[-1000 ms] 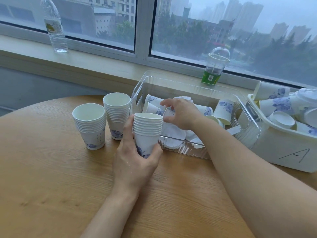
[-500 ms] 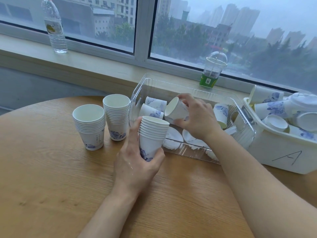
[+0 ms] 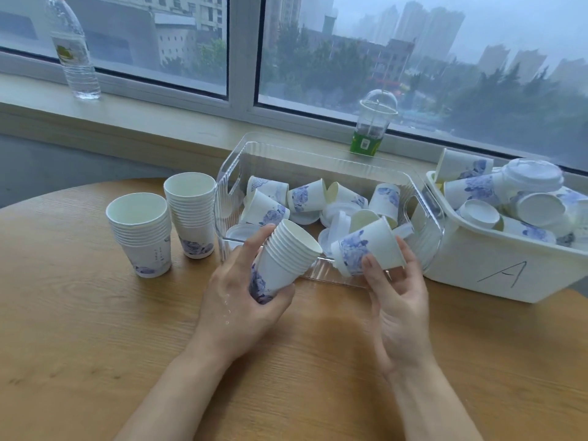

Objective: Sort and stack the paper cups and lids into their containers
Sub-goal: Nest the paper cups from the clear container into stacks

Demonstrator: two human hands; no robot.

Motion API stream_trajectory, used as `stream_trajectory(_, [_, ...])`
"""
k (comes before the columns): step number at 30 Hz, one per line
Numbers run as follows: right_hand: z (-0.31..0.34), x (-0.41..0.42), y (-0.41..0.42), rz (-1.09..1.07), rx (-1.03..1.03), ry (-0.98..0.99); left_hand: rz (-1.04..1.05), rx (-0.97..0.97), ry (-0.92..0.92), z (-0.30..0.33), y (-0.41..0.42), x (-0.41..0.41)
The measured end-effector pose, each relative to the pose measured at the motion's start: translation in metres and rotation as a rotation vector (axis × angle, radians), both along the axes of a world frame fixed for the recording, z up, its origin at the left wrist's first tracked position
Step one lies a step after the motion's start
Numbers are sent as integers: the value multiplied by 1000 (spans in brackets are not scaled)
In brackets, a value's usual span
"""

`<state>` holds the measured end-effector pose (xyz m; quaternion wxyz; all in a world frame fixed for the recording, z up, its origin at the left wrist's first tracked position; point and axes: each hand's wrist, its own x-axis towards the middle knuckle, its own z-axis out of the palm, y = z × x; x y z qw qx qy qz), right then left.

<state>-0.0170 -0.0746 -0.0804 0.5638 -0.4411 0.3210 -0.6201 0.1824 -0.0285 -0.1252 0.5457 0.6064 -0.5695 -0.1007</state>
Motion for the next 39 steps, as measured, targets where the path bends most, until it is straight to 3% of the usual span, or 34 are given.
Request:
stream_trajectory(13, [-21, 2, -4, 134, 28, -62, -77, -40, -326, -10, -4, -1])
stream_trajectory(39, [-25, 7, -1, 202, -116, 220, -146, 3, -173, -4, 0, -3])
